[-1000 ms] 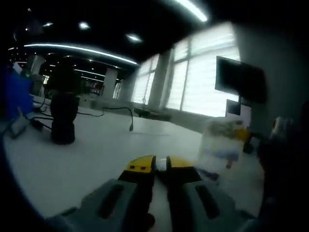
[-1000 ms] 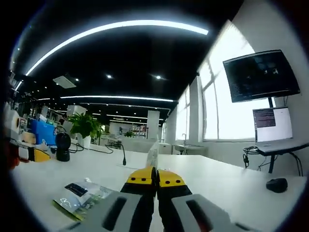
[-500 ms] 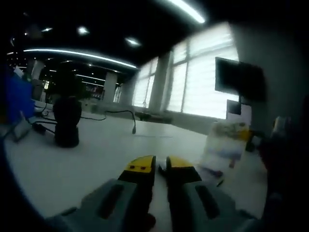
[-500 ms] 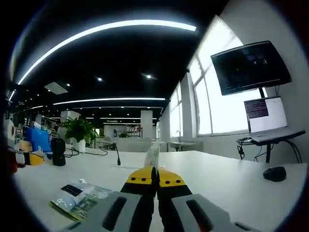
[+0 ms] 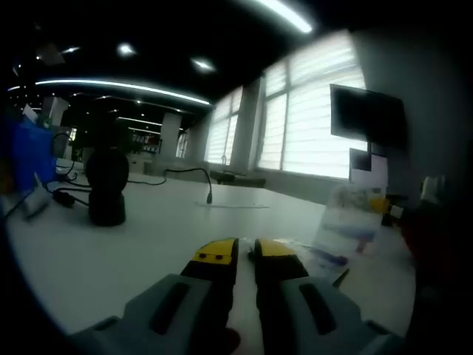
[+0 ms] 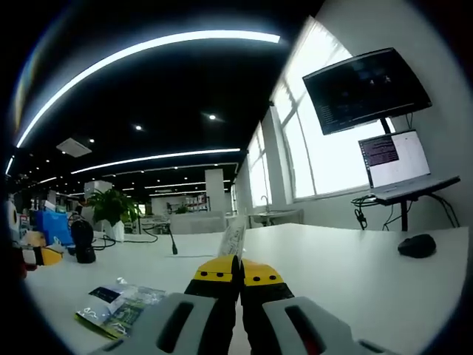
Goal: Clip sheet goods on table flip sheet goods clip sheet goods scan sheet goods put sheet goods back to table
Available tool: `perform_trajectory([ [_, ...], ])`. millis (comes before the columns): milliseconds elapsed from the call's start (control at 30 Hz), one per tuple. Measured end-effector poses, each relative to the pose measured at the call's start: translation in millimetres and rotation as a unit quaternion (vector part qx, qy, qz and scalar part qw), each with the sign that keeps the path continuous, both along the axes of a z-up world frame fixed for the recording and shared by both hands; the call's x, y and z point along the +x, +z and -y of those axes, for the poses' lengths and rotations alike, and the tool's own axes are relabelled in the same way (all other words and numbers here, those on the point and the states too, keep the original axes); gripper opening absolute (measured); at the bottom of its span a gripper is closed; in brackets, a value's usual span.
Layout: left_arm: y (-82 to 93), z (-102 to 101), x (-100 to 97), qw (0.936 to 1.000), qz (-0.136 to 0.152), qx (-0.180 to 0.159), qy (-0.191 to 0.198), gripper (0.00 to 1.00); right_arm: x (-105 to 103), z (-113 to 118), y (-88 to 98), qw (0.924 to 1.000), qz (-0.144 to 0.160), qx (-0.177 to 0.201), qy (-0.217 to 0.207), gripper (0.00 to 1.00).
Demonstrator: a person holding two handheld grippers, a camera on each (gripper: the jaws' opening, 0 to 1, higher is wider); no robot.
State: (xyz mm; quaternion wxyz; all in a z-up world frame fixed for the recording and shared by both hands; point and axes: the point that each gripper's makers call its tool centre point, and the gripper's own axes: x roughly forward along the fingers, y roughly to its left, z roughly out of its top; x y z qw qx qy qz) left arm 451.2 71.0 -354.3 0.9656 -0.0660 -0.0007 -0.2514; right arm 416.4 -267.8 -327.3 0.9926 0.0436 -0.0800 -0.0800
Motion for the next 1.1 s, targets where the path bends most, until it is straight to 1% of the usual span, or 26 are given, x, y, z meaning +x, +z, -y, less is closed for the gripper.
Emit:
perform_trajectory([
  [67, -1.1, -0.4, -0.5, 1.0, 0.001, 0.004, 0.002, 0.03, 0.4, 2.0, -2.3, 1.0, -0.002, 0.006, -0.001, 0.0],
  [133, -2.1, -0.8, -1.1, 1.0, 0.0, 0.002, 0.002, 0.03, 1.3, 6.2, -3.3, 0.9999, -0.002, 0.012, -0.002, 0.0],
  [267, -5.1, -1.7, -2.4, 1.0, -0.006, -0.004, 0.002, 0.03, 1.1, 7.2, -8.4, 0.9995, -0.005, 0.03, -0.003, 0.0],
  [433, -6.1, -3.2, -4.2, 1.0, -0.005, -0.003, 0.006, 0.03, 0.0, 13.3, -14.0, 0.9989, -0.008, 0.045, -0.009, 0.0],
  [567, -6.3, -3.9, -2.9, 0.9999, -0.009, -0.012, 0.004, 0.03, -1.5, 16.6, -18.0, 0.9981, -0.011, 0.059, -0.016, 0.0],
  [667, -6.6, -7.1, -1.2, 0.9999, -0.007, -0.009, 0.007, 0.03, -2.1, 18.3, -21.4, 0.9976, -0.014, 0.065, -0.02, 0.0],
  [867, -10.6, -6.5, -0.5, 0.9999, -0.01, -0.003, 0.007, 0.03, -2.0, 22.4, -31.5, 0.9951, -0.022, 0.093, -0.022, 0.0],
  [933, -10.7, -7.1, 0.9, 0.9999, -0.009, -0.002, 0.008, 0.03, -2.0, 24.4, -36.1, 0.9936, -0.027, 0.108, -0.021, 0.0],
  [967, -10.7, -7.1, 1.2, 0.9999, -0.008, -0.001, 0.009, 0.03, -1.9, 24.2, -40.4, 0.991, -0.031, 0.129, -0.018, 0.0],
  [1000, -11.2, -6.8, 1.4, 0.9999, -0.007, 0.0, 0.009, 0.03, -1.6, 26.3, -41.6, 0.9909, -0.032, 0.13, -0.019, 0.0],
  [1033, -12.2, -6.7, 1.9, 0.9999, -0.007, 0.0, 0.009, 0.03, -1.7, 27.2, -44.1, 0.9894, -0.033, 0.14, -0.019, 0.0],
  [1100, -13.4, -8.0, 3.0, 0.9999, -0.01, 0.0, 0.01, 0.03, -1.7, 29.1, -47.6, 0.9883, -0.035, 0.147, -0.021, 0.0],
])
